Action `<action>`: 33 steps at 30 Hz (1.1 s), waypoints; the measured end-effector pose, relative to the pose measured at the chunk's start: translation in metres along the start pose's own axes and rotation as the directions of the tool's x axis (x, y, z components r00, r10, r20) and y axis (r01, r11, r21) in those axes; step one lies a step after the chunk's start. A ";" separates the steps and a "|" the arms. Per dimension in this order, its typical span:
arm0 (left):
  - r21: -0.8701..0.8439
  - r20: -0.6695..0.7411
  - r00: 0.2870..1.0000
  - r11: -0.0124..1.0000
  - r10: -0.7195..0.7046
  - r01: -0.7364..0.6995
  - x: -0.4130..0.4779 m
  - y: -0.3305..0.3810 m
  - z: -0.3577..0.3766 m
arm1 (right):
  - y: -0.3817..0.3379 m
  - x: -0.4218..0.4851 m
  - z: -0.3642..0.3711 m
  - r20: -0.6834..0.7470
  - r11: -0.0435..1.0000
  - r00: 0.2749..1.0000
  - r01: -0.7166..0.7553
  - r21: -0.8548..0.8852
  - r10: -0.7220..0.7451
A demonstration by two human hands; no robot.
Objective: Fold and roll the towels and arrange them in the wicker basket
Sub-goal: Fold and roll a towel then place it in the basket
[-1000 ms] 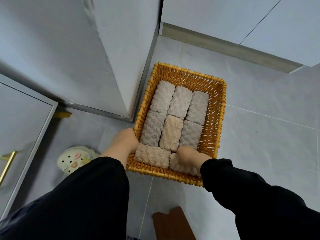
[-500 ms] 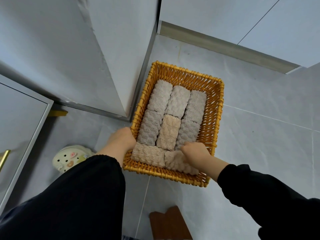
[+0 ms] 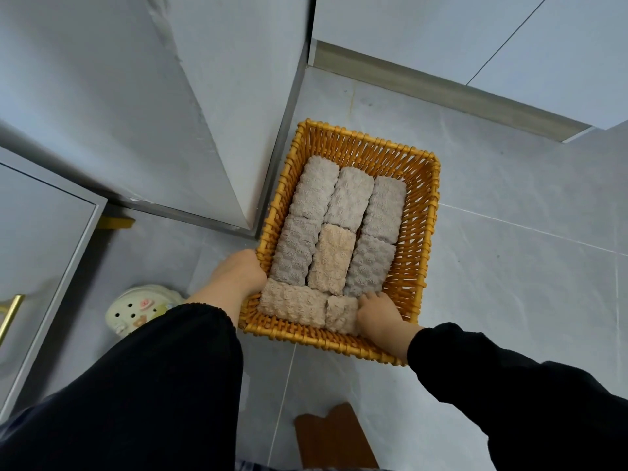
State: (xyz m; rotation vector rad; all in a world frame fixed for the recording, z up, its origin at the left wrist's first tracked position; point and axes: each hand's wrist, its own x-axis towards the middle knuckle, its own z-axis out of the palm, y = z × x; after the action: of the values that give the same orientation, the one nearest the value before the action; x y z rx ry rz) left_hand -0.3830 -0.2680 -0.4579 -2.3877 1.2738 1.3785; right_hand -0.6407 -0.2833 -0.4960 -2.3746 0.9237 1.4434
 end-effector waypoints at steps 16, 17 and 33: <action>-0.023 -0.012 1.000 1.000 -0.008 0.008 0.000 0.000 -0.001 | 0.007 0.014 -0.009 0.138 0.518 0.986 -0.167 0.839 0.095; -0.023 -0.013 1.000 1.000 -0.005 0.004 0.000 0.001 -0.001 | 0.008 0.014 -0.013 0.107 0.443 0.983 -0.164 0.882 0.150; 0.049 -0.132 0.991 0.999 0.020 -0.014 -0.004 0.001 0.009 | 0.003 0.012 -0.010 0.483 0.230 0.859 -0.510 0.828 0.168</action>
State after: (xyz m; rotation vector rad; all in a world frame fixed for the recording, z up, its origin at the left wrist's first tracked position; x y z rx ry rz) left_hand -0.3911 -0.2617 -0.4600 -2.4782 1.3451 1.1971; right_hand -0.6310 -0.2953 -0.5006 -1.0160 1.6716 0.8222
